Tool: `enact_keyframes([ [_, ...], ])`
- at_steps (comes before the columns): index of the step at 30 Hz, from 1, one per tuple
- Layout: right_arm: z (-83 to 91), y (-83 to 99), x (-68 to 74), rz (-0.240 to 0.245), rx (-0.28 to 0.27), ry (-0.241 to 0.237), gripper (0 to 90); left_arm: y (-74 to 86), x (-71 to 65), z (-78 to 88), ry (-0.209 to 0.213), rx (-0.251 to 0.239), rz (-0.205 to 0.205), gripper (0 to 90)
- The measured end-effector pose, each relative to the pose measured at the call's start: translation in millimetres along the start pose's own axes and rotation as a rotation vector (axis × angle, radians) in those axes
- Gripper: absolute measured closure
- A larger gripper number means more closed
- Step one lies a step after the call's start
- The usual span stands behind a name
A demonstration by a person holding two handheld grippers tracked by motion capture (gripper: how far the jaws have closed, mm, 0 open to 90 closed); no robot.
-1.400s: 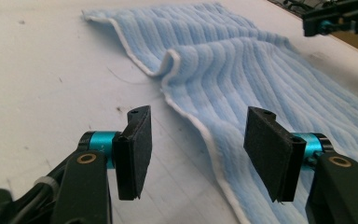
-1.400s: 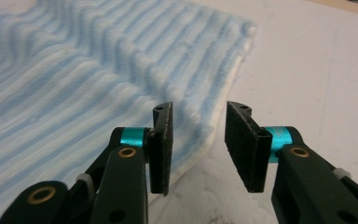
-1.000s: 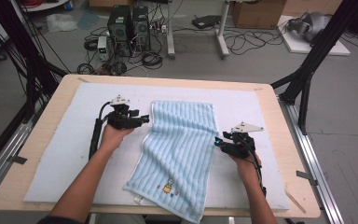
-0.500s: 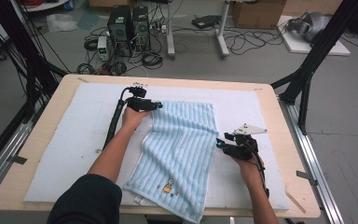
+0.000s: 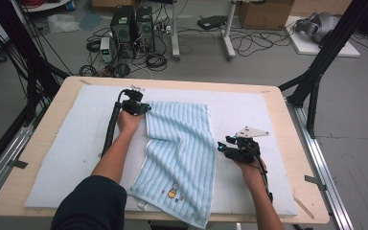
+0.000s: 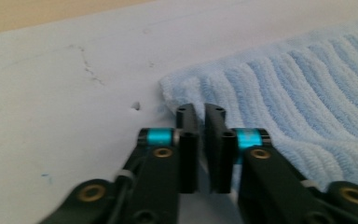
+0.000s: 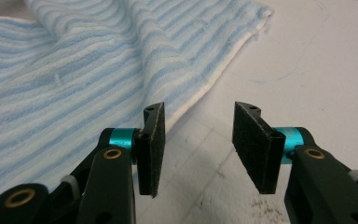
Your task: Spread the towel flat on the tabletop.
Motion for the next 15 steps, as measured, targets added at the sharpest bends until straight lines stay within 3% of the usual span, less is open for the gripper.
enact_keyframes([
  [1, -3.1, -0.8, -1.2, -0.008, 0.000, 0.002, 54.0, 0.4, 2.9, 3.3, 0.008, -0.019, 0.031, 60.2],
  [2, -6.6, -2.2, -2.2, -0.019, 0.001, 0.003, 54.3, 1.1, 5.5, 7.2, 0.021, -0.042, 0.063, 56.5],
  [6, -24.9, -13.5, -8.3, -0.019, -0.008, 0.025, 56.3, 4.6, 11.3, 26.6, 0.097, -0.093, 0.147, 48.9],
  [9, -44.8, -26.1, -14.6, -0.015, 0.010, 0.039, 56.8, 8.3, 11.1, 42.6, 0.146, -0.135, 0.153, 48.6],
  [12, -66.6, -38.1, -21.0, -0.026, 0.009, 0.056, 59.2, 12.1, 9.5, 54.3, 0.194, -0.132, 0.131, 45.6],
  [15, -93.3, -44.3, -25.9, -0.015, 0.060, 0.082, 59.2, 16.0, 10.3, 65.5, 0.219, -0.132, 0.105, 45.0],
])
Point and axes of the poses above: each handheld gripper's, and its own axes: z roughly backward along the jaws, y roughly out of its underside, x roughly to its left, the point moved 1 cm from there along -z, roughly forward along the jaws, and after that the axes turned 11 degrees about -x, right-handed, at the moved point
